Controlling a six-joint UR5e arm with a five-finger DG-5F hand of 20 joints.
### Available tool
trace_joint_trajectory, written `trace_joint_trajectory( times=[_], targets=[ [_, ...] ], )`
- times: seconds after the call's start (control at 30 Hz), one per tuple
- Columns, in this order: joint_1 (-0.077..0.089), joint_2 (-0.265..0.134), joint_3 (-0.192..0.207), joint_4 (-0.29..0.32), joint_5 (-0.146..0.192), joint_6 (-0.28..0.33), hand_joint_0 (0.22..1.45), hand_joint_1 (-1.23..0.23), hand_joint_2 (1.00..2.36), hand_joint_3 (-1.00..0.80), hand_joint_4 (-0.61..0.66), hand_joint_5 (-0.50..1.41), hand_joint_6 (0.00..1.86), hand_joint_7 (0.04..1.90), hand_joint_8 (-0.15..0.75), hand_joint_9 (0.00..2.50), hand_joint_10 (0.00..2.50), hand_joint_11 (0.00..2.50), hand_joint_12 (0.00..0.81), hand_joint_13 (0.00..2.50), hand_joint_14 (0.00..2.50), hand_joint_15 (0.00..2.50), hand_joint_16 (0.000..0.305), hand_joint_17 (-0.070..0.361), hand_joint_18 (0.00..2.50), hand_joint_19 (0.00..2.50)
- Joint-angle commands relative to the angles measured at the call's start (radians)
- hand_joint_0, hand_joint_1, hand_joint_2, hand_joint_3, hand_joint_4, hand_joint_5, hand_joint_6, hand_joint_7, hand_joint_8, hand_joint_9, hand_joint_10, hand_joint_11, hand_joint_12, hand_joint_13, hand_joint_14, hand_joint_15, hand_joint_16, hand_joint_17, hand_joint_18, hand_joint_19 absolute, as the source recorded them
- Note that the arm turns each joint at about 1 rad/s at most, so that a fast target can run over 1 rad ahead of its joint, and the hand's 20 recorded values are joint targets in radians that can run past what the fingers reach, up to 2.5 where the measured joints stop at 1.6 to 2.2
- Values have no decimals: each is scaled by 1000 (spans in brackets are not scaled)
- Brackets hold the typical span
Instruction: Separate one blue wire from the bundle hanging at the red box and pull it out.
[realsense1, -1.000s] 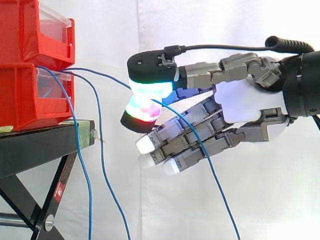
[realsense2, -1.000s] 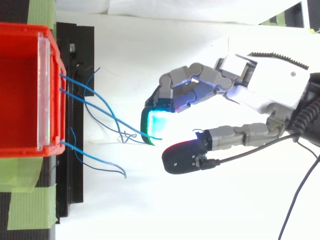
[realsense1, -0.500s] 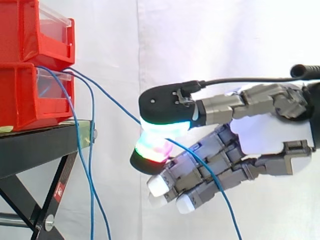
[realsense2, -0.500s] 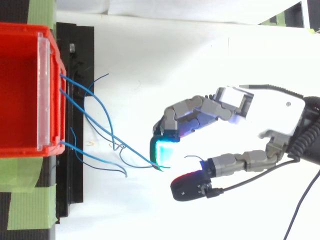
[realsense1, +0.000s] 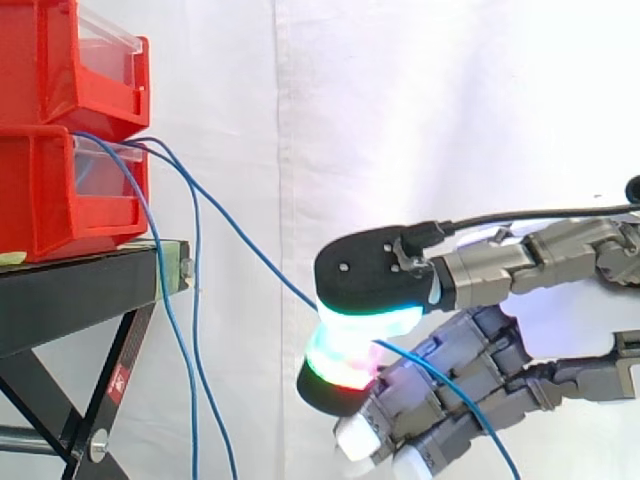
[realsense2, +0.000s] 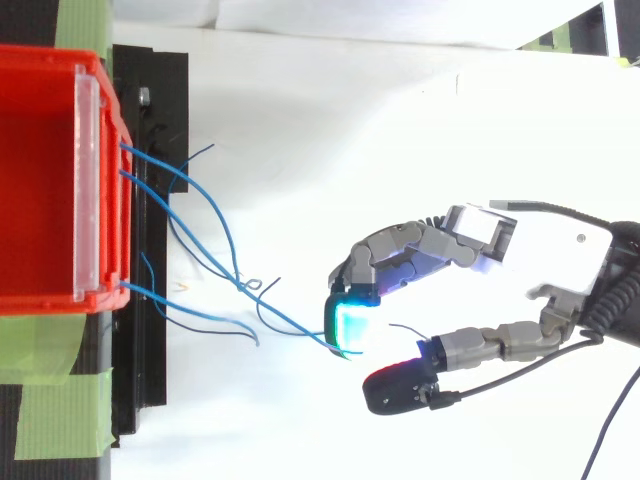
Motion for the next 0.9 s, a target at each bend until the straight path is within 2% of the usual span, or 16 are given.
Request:
trace_joint_trajectory(
  times=[0.0,0.27,0.87],
  targets=[
    [3,0,-1,-20,-1,14,585,-773,1022,15,68,-146,826,1290,316,788,17,709,351,399,17,466,52,116,311,629],
    [3,0,0,38,-4,8,586,-773,1022,16,73,-147,826,1295,316,791,17,712,346,391,18,458,52,117,308,628],
    [3,0,0,40,-4,8,586,-773,1022,18,72,-147,827,1297,319,801,19,732,358,397,17,460,53,120,279,595]
  ],
)
